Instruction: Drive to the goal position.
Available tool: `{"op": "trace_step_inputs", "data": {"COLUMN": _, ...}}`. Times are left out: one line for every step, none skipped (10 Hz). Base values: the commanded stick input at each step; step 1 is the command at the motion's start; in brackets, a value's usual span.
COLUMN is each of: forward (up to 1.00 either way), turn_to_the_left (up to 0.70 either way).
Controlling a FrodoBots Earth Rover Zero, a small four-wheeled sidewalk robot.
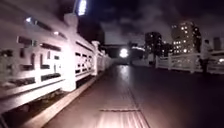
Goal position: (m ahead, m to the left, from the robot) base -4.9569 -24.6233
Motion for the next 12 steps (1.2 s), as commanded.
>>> {"op": "trace_step_inputs", "data": {"forward": 0.45, "turn_to_the_left": 0.0}}
{"op": "trace_step_inputs", "data": {"forward": 0.45, "turn_to_the_left": 0.0}}
{"op": "trace_step_inputs", "data": {"forward": 0.45, "turn_to_the_left": 0.0}}
{"op": "trace_step_inputs", "data": {"forward": 0.45, "turn_to_the_left": 0.0}}
{"op": "trace_step_inputs", "data": {"forward": 0.45, "turn_to_the_left": 0.0}}
{"op": "trace_step_inputs", "data": {"forward": 0.45, "turn_to_the_left": 0.0}}
{"op": "trace_step_inputs", "data": {"forward": 0.45, "turn_to_the_left": 0.0}}
{"op": "trace_step_inputs", "data": {"forward": 0.45, "turn_to_the_left": 0.0}}
{"op": "trace_step_inputs", "data": {"forward": 0.45, "turn_to_the_left": 0.0}}
{"op": "trace_step_inputs", "data": {"forward": 0.45, "turn_to_the_left": 0.0}}
{"op": "trace_step_inputs", "data": {"forward": 0.45, "turn_to_the_left": 0.0}}
{"op": "trace_step_inputs", "data": {"forward": 0.45, "turn_to_the_left": 0.0}}
